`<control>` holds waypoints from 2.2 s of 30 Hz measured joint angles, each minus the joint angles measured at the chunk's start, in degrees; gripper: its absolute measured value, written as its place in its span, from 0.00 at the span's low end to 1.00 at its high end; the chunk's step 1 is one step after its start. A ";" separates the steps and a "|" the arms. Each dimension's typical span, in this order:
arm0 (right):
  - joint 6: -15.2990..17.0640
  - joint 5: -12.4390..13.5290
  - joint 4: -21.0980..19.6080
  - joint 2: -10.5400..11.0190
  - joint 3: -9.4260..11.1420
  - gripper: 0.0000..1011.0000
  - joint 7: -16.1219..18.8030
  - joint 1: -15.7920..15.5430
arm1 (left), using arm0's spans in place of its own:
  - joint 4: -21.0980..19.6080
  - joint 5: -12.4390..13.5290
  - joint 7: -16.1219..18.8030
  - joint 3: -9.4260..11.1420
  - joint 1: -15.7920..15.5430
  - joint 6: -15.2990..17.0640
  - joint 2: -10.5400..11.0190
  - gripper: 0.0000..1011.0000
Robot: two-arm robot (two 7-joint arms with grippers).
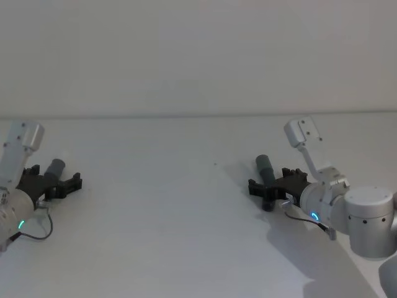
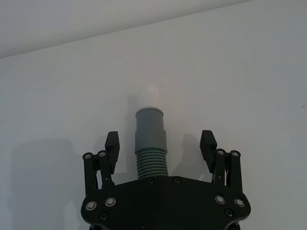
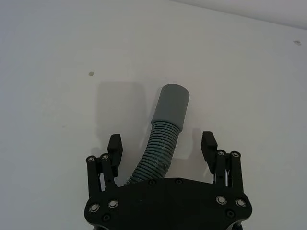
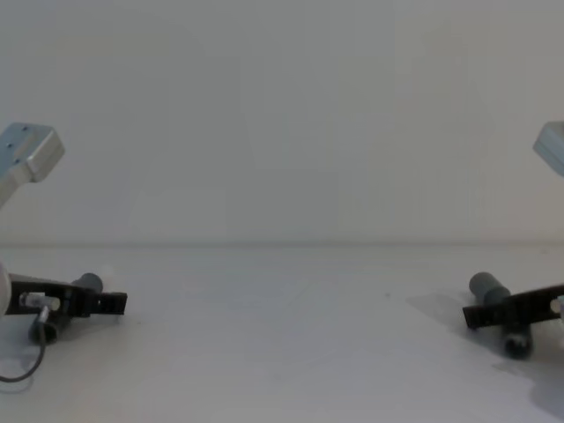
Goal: Use both hands to pick up one end of the pipe from the table, align the ends, and insert them.
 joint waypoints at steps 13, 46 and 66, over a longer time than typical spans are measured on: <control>0.00 0.00 0.00 0.00 0.00 0.99 0.00 0.00 | 0.07 0.78 -0.43 0.55 -0.40 0.32 0.50 0.68; 0.00 0.00 0.00 0.00 0.00 0.99 0.00 0.01 | 0.06 1.11 -0.65 0.78 -0.59 0.43 0.72 0.33; 0.00 0.00 0.00 0.00 0.00 0.99 0.01 0.00 | 0.27 1.53 -2.54 1.30 -0.93 -1.76 0.84 0.33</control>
